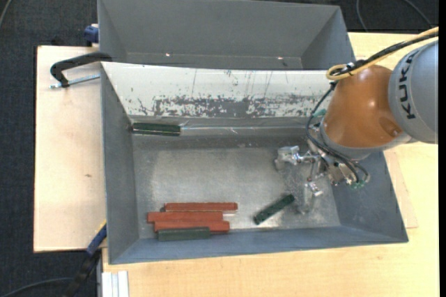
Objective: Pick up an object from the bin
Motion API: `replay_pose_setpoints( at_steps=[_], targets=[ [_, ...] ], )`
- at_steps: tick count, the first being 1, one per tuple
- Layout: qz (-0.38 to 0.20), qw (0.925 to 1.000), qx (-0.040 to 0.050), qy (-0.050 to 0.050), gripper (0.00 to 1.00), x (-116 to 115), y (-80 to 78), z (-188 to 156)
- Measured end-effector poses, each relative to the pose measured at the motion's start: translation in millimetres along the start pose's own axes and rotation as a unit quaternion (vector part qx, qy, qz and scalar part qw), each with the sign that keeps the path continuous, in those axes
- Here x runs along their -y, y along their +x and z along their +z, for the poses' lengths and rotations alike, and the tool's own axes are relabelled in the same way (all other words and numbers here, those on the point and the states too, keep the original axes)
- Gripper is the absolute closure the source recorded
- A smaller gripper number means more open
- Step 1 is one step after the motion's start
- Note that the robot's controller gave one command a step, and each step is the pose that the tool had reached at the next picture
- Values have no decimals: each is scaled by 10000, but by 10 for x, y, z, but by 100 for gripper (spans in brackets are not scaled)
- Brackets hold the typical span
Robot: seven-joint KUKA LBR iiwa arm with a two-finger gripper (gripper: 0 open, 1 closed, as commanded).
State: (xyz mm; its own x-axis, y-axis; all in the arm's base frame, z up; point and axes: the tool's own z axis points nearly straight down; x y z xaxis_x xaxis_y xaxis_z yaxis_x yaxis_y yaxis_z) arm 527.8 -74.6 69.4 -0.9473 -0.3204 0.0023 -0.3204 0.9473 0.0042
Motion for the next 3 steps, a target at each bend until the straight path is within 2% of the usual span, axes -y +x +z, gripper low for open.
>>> replay_pose_setpoints(
  at_steps=[1,2,3],
  targets=[
    [-1531,9882,12,8,0,-473,-51,-18],
    [-1524,9883,11,18,100,-458,-47,-18],
    [-574,9983,67,41,100,-441,147,-1187]
  ],
)
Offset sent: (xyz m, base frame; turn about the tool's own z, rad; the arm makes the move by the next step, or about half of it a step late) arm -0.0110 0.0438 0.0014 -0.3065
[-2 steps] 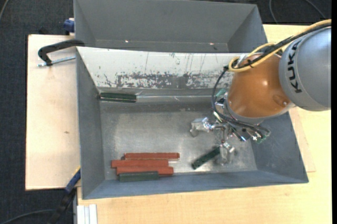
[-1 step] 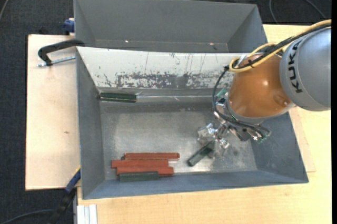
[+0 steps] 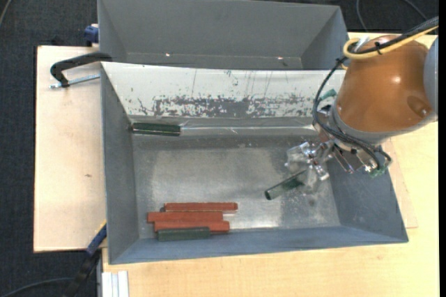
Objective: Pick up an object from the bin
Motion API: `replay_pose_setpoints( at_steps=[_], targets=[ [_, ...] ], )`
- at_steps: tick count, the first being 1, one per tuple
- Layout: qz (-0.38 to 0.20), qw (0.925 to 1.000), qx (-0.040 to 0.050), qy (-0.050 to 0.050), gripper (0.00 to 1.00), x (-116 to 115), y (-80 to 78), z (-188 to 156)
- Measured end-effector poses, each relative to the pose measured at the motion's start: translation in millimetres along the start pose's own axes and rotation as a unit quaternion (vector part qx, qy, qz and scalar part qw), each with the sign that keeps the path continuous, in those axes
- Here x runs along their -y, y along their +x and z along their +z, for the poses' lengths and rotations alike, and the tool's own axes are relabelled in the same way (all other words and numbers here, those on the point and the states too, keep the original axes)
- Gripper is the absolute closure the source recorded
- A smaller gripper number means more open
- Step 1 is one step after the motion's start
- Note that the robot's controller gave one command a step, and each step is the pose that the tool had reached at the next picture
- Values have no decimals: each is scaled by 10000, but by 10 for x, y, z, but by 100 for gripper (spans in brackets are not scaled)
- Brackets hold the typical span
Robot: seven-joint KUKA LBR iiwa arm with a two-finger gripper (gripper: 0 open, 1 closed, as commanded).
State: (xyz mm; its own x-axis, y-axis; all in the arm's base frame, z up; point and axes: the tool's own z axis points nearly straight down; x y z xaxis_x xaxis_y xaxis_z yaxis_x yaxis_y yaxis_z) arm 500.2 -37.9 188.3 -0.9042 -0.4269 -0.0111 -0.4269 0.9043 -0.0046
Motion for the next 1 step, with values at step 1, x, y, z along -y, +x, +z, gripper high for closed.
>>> replay_pose_setpoints(
  at_steps=[1],
  targets=[
    [-1255,9921,-1,4,100,177,-58,-783]
  ],
)
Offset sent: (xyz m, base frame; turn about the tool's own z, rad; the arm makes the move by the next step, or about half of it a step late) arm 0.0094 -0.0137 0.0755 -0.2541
